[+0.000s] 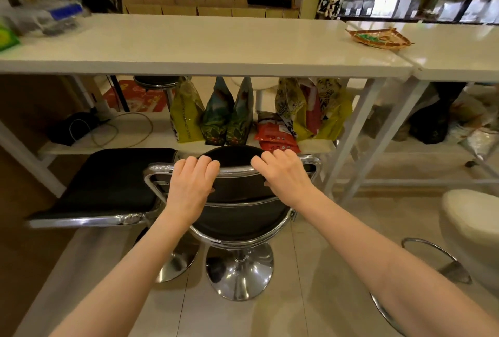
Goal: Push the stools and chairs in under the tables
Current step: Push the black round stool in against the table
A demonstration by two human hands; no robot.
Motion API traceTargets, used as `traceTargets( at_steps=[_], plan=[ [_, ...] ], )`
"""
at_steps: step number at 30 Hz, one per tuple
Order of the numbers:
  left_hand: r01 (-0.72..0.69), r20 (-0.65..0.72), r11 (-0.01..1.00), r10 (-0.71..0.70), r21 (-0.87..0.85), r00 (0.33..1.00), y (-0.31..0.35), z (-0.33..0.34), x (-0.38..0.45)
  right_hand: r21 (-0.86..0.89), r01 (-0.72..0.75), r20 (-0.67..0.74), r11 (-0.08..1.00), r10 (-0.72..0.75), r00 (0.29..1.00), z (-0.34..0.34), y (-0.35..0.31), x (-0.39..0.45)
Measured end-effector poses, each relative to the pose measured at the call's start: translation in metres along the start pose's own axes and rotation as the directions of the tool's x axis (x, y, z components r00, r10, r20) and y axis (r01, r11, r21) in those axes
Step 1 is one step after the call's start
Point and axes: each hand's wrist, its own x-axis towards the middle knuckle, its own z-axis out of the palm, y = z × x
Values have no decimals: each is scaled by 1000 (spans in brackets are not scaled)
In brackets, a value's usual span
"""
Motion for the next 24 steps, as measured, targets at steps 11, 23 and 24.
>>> traceTargets(
  at_steps=[11, 23, 24],
  plan=[
    [-14, 9, 1000, 14, -16, 1000, -40, 31, 33, -5, -30, 4, 1000, 30, 1000, 33, 9, 45],
    [-43, 15, 999, 43, -26, 999, -67, 36, 31, 50, -7, -104, 999, 13, 994, 40, -7, 61],
    [-40, 16, 999, 40, -31, 999, -67, 35, 30, 54, -3, -91, 999, 8, 996, 39, -7, 61]
  ],
)
